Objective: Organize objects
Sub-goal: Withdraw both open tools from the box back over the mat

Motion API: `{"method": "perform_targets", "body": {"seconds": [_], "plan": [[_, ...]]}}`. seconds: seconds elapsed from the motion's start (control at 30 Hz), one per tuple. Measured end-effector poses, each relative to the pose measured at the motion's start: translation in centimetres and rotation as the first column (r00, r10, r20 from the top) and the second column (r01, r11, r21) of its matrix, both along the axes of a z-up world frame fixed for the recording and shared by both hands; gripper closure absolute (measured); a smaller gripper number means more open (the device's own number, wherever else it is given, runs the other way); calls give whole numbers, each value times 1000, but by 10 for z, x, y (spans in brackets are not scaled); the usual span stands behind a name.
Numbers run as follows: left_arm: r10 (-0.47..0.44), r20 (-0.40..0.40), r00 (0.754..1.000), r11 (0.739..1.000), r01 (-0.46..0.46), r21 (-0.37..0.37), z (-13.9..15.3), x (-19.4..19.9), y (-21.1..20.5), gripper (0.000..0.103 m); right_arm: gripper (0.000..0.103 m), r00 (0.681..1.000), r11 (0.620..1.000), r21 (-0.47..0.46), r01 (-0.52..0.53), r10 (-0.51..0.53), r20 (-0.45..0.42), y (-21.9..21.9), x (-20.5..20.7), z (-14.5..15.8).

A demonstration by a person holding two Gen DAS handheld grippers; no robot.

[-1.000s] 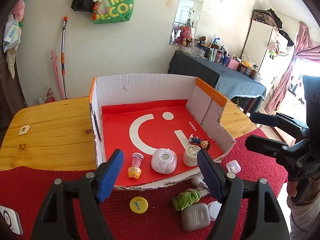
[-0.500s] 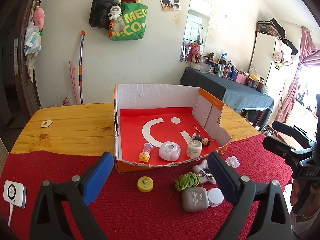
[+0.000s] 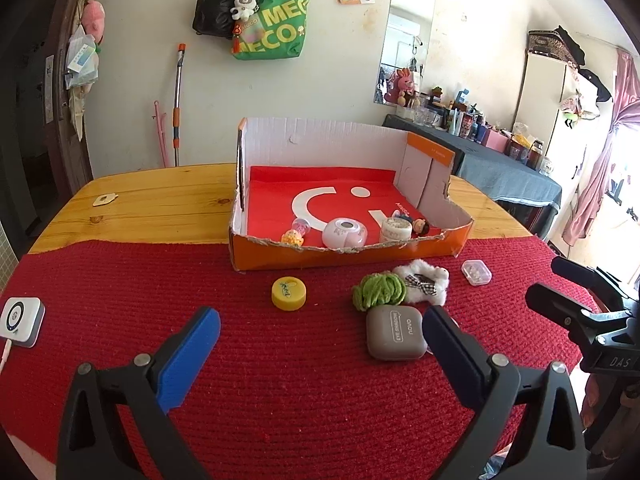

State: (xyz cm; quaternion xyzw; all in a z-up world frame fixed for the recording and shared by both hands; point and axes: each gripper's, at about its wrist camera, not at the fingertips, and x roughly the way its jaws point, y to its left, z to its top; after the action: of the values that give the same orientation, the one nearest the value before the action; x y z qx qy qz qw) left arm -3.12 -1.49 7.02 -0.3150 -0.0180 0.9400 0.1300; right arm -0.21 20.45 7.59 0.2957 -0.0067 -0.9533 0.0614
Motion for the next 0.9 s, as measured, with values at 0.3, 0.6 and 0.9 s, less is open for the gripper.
{"method": "perform_targets", "body": {"seconds": [0.3,0.6,0.9], "plan": [[3,91,996,1000,-2,-10,-34,1,9,0,0,996,1000,-18,16,-15,87,0,-4,-39],[13,129,992,1000,-11,-14,-43,-3,6,0,0,989,998,-47,39,-31,148,5,-11,-57],[5,162,987,1000,-3,-17,-50,-8,7,0,0,985,998,-53,31,-22,171,5,-16,-61]]}}
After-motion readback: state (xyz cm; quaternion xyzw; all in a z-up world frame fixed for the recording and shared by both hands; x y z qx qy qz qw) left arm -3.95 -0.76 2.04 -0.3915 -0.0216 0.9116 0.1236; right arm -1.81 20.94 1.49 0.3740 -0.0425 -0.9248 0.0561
